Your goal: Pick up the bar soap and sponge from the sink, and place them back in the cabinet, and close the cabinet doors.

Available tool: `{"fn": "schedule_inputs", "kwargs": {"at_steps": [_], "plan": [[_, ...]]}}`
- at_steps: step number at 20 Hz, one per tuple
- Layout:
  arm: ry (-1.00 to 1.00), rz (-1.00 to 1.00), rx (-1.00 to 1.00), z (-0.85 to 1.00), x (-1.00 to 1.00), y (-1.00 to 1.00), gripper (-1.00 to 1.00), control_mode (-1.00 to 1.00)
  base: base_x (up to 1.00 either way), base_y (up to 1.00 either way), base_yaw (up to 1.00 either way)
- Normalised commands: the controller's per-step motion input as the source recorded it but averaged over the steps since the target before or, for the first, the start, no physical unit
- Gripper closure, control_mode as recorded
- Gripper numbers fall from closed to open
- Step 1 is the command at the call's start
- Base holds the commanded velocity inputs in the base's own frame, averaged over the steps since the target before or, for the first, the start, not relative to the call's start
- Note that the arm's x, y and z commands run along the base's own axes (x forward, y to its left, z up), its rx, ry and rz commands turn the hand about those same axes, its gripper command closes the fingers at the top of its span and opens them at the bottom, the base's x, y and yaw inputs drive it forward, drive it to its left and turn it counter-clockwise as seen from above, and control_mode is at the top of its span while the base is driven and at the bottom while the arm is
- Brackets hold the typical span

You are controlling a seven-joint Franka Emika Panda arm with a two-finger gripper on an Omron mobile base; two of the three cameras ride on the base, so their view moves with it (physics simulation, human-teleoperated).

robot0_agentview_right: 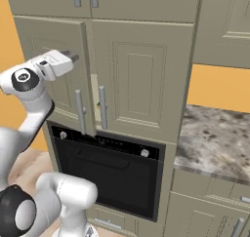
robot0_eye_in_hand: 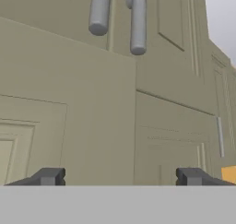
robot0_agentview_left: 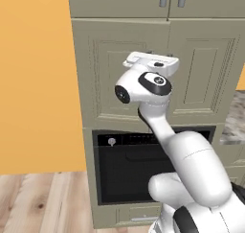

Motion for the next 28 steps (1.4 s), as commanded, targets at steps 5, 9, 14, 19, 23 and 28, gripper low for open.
{"fn": "schedule_inputs", "kwargs": {"at_steps": [5, 9, 14, 19, 23, 28], "plan": [[0.01, 0.05, 0.00, 0.00, 0.23, -0.21, -1.00, -1.00, 0.00, 0.00, 0.00], [0.03, 0.03, 0.00, 0.00, 0.18, -0.11, -1.00, -1.00, 0.00, 0.00, 0.00], [0.05, 0.02, 0.00, 0.00, 0.12, -0.07, -1.00, -1.00, 0.00, 0.00, 0.00], [0.05, 0.01, 0.00, 0.00, 0.18, -0.03, -1.00, -1.00, 0.00, 0.00, 0.00], [0.04, 0.01, 0.00, 0.00, 0.24, -0.03, -1.00, -1.00, 0.00, 0.00, 0.00], [0.03, 0.01, 0.00, 0.00, 0.26, 0.00, -1.00, -1.00, 0.00, 0.00, 0.00]]}}
